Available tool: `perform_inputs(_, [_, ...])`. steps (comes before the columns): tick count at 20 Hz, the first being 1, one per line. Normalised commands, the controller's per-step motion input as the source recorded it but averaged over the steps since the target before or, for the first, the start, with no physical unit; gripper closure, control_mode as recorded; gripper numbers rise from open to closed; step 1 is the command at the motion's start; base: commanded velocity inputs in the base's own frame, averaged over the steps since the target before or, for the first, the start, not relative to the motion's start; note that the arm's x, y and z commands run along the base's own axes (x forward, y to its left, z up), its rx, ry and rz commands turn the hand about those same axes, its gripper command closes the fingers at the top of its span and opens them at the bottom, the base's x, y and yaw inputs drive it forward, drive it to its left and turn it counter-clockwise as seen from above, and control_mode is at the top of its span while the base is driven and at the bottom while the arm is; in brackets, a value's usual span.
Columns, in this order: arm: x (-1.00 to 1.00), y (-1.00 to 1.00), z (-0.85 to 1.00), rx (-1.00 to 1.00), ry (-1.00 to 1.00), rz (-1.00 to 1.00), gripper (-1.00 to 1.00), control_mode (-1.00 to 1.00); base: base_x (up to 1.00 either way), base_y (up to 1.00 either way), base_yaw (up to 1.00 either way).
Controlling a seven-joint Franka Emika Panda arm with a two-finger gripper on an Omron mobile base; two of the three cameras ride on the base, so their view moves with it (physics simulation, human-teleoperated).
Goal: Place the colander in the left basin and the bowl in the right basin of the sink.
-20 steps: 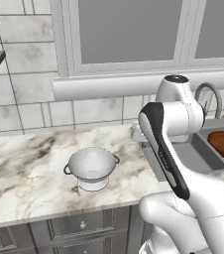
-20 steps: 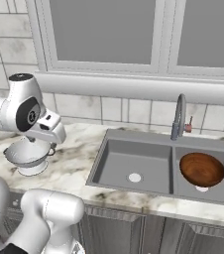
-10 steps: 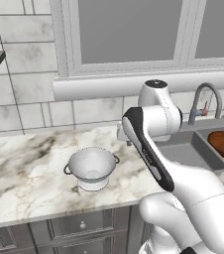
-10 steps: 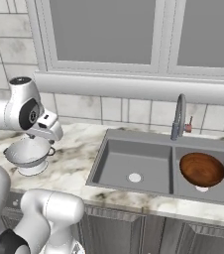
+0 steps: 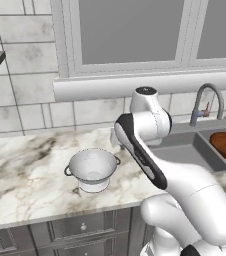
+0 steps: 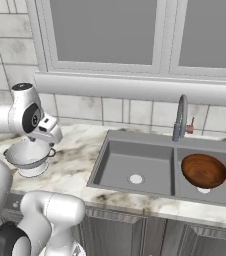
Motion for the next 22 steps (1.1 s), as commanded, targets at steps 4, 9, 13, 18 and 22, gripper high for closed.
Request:
perform_inputs(4, [0.16,0.21,-0.29,0.0,0.0,0.0,-1.0,-1.0,0.0,0.0,0.0])
perform_inputs(9, [0.1,0.14,-0.25,0.02,0.0,0.0,-1.0,-1.0,0.0,0.0,0.0])
perform_inputs(13, [0.1,0.06,-0.23,0.03,0.0,0.0,-1.0,-1.0,0.0,0.0,0.0])
perform_inputs(18, [0.11,0.08,-0.26,0.02,0.0,0.0,-1.0,-1.0,0.0,0.0,0.0])
perform_inputs(22, [0.04,0.07,-0.23,0.03,0.0,0.0,-1.0,-1.0,0.0,0.0,0.0])
